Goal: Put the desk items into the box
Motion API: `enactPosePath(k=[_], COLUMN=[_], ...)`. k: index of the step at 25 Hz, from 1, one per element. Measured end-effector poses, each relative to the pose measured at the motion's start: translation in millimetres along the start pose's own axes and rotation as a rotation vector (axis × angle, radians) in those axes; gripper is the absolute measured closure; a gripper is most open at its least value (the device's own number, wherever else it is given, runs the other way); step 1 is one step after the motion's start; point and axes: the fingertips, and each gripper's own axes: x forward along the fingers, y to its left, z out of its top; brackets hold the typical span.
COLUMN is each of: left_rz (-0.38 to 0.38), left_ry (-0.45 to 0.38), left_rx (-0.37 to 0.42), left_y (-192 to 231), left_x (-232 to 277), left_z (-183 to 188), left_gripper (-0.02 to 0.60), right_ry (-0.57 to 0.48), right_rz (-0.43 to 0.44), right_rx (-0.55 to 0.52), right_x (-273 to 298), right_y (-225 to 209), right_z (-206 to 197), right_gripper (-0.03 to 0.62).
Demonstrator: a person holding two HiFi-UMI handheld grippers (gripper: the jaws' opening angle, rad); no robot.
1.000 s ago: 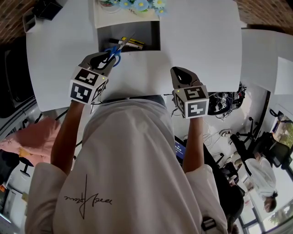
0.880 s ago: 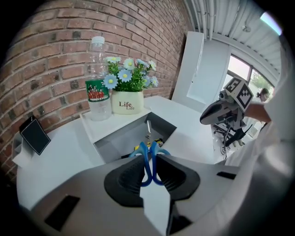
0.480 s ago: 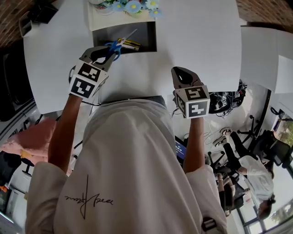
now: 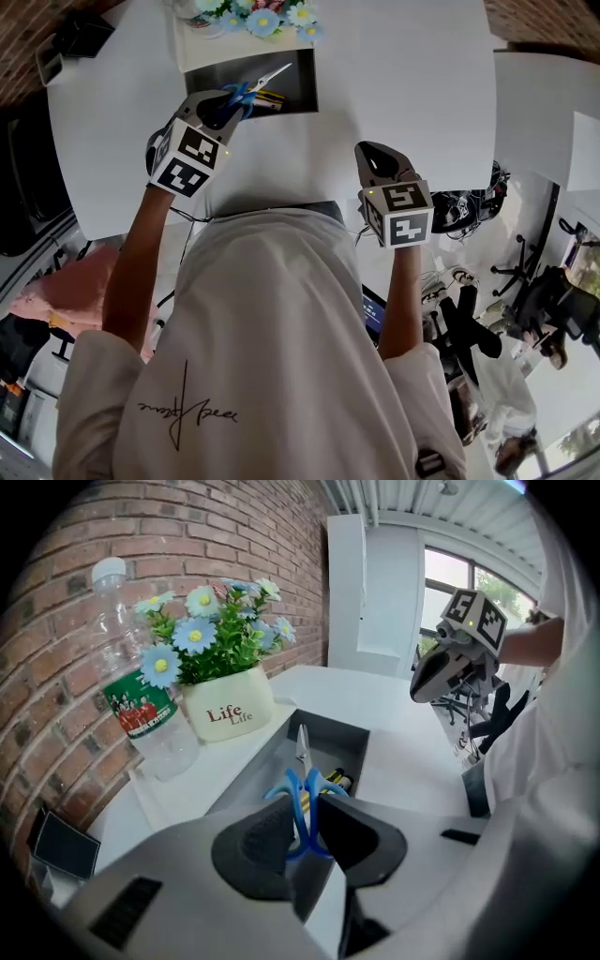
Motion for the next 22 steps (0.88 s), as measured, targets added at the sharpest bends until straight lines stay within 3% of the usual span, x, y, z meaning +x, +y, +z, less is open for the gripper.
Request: enactPosePath(k=[14,22], left_rz=[-0.038,-0.038], left_ry=[0.065,0.109], left_rx=[0.056,0.044], left_y=[0.1,2.8], left_x=[31.2,47.0], left_z=[3.4,-3.7], left_gripper=[0.495,0.495], right_ry=[0.008,0.03], right_rz=[-0.003,-0.007], right_rx=[0.025,0.036], right_x=[-2.3,-3.8], right_y=[-18.4,-31.5], right_z=[-6.5,-12.5], right_gripper=[0.566,0.566])
